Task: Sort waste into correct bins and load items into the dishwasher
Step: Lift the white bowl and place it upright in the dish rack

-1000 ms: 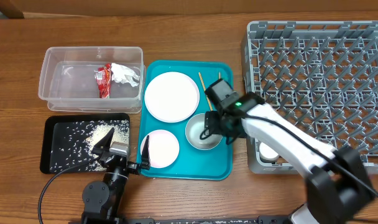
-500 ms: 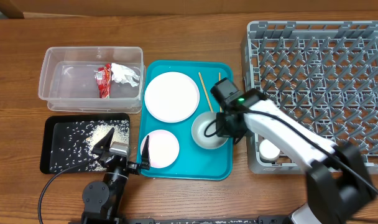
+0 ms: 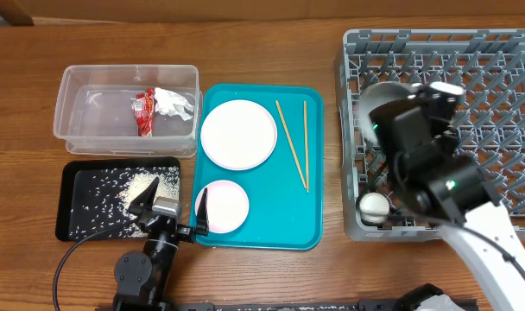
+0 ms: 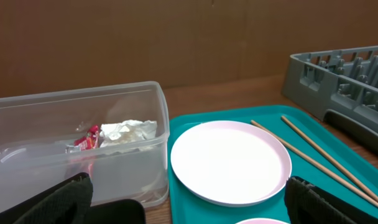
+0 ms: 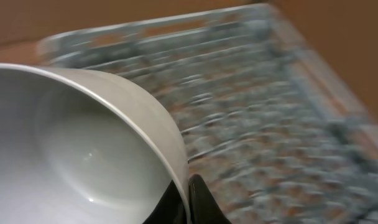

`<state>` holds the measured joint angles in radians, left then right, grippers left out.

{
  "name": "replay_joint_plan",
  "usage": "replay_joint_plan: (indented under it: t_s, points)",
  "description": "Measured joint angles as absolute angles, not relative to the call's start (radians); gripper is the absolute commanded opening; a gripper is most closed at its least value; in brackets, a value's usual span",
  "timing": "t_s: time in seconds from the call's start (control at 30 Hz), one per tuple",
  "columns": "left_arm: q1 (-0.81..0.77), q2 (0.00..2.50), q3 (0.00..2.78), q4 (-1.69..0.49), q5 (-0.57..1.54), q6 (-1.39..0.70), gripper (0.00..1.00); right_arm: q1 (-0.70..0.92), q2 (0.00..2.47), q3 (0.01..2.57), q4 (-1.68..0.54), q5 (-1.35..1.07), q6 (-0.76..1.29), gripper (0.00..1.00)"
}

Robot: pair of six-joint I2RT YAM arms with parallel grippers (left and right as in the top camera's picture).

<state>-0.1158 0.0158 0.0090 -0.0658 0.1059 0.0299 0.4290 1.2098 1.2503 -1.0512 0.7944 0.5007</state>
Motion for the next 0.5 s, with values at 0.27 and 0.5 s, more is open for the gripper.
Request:
replay_joint_plan:
  t_s: [0.27,0.5]
  points:
    - [-0.116,0.015,0.009,-0.066,0.105,0.030,1.00,0.199,1.362,1.248,-0.967,1.093,0.495,0.04]
    - [-0.116,0.015,0.009,-0.066,0.106,0.030,1.00,0.080,1.488,1.248,-0.920,1.245,0.443,0.04]
